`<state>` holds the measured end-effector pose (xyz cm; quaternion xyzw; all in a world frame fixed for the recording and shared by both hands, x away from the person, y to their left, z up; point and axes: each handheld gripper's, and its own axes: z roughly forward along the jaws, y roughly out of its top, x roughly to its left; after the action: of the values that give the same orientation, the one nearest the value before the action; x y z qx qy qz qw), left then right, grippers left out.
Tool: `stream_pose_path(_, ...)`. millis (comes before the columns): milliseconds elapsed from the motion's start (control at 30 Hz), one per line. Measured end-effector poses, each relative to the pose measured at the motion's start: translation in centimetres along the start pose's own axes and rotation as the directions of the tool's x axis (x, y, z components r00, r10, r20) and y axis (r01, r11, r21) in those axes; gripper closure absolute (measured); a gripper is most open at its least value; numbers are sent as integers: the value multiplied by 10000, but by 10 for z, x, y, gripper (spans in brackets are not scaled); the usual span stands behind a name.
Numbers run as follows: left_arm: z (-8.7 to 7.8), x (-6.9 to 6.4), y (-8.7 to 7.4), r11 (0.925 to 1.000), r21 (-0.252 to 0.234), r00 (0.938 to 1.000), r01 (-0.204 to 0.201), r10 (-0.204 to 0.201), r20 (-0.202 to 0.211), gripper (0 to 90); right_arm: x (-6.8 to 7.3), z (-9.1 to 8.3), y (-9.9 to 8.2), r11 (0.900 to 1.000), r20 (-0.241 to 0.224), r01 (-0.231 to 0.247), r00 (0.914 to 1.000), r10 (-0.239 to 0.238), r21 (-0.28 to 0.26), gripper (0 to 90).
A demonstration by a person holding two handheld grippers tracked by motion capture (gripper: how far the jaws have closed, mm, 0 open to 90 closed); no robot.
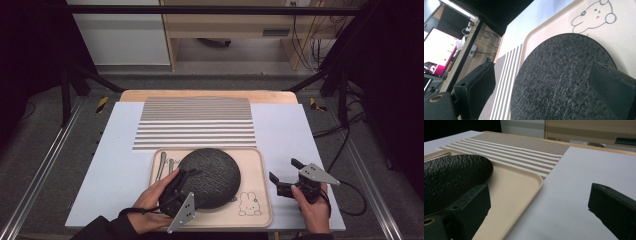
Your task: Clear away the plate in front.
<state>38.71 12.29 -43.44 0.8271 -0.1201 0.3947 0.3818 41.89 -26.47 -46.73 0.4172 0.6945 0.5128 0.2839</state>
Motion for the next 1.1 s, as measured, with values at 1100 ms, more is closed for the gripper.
stream_pose_path(1100, 11, 26, -12, 9898, 404, 9870, 1364, -1323, -911, 66, 0, 0, 0, 10000, -13, 65, 10000, -65, -1, 42)
